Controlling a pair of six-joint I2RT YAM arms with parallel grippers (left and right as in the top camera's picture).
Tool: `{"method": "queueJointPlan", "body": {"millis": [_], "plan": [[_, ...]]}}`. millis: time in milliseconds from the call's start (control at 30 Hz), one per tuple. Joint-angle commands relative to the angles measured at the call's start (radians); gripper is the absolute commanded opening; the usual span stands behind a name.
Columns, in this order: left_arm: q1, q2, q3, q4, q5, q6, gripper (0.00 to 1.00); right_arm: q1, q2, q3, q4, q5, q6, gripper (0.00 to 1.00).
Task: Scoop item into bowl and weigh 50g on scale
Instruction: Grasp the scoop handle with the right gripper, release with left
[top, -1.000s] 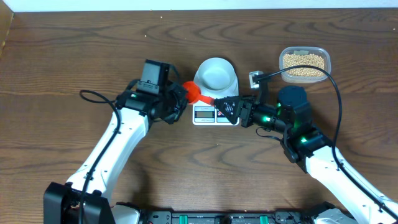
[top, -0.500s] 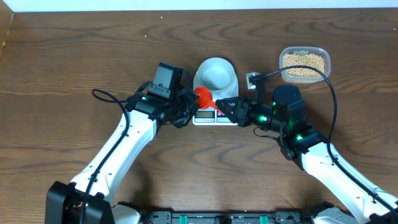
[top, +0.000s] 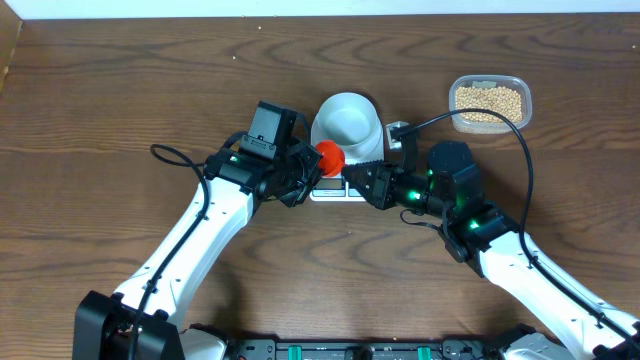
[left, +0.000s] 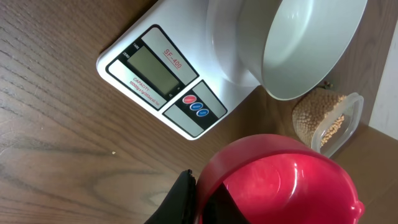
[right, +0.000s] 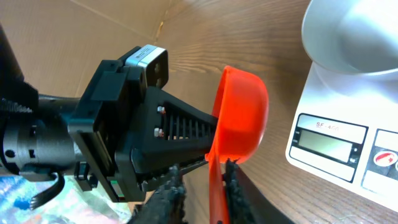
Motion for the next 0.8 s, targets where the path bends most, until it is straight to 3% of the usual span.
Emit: {"method": "queueJointPlan", "body": {"millis": [0,767], "plan": [[-0.003,0.004,0.017,-0.003,0.016,-0.009,0.07,0.006,0.001,0.024,-0.001,0.015,-0.008,0.19],[-0.003,0.004,0.017,-0.025,0.016,-0.002,0.07,0.006,0.001,0.024,-0.001,0.015,-0.008,0.17]]}}
